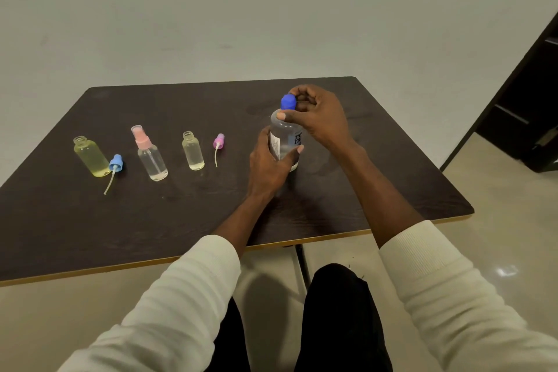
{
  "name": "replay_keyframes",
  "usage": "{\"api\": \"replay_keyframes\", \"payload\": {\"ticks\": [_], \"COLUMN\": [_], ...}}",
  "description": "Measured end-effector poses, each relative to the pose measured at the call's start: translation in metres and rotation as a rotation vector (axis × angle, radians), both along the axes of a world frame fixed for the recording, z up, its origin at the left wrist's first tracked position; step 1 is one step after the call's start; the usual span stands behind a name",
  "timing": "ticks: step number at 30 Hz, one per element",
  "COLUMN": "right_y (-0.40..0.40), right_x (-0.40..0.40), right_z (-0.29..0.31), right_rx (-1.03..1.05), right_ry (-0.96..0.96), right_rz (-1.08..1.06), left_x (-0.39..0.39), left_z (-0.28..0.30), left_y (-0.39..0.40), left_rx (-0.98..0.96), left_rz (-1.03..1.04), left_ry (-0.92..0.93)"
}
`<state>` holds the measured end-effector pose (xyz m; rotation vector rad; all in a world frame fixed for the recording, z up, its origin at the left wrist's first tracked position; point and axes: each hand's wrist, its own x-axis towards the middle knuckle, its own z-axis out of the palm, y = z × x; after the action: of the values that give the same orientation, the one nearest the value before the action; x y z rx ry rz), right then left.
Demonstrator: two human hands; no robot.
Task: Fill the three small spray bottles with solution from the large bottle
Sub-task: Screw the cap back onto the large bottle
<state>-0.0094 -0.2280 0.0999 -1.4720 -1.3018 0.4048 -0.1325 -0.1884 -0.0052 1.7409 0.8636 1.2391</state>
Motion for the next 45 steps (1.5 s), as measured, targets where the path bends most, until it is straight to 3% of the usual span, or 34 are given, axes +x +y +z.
{"api": "replay_keyframes", "payload": {"ticks": [7, 13, 20, 26, 39, 45], "right_y": [-0.001, 0.002, 0.003, 0.001, 0.006, -0.002], "right_x": [0.007, -0.001, -0.003, 0.014, 0.001, 0.017], "right_z": [0.014, -0.002, -0.001, 0.017, 0.002, 0.023], "right_rx": [-0.096, 0.059, 0.027, -0.112, 0.033, -0.13], "right_ry": [-0.166, 0.015, -0.083, -0.112, -0.029, -0.045], "right_rz": [0.13, -0.043, -0.066, 0.153, -0.007, 0.224], "left_x": [-0.001, 0.0, 0.001, 0.0, 0.0, 0.001], "left_z": [0.003, 0.001, -0.002, 0.002, 0.0, -0.002], "left_y": [-0.001, 0.0, 0.001, 0.0, 0.001, 0.003], "left_rx": [-0.02, 0.001, 0.001, -0.001, 0.003, 0.01], "left_rz": [-0.008, -0.01, -0.005, 0.002, 0.0, 0.012], "left_ry": [-0.007, -0.008, -0.005, -0.006, -0.005, -0.004]}}
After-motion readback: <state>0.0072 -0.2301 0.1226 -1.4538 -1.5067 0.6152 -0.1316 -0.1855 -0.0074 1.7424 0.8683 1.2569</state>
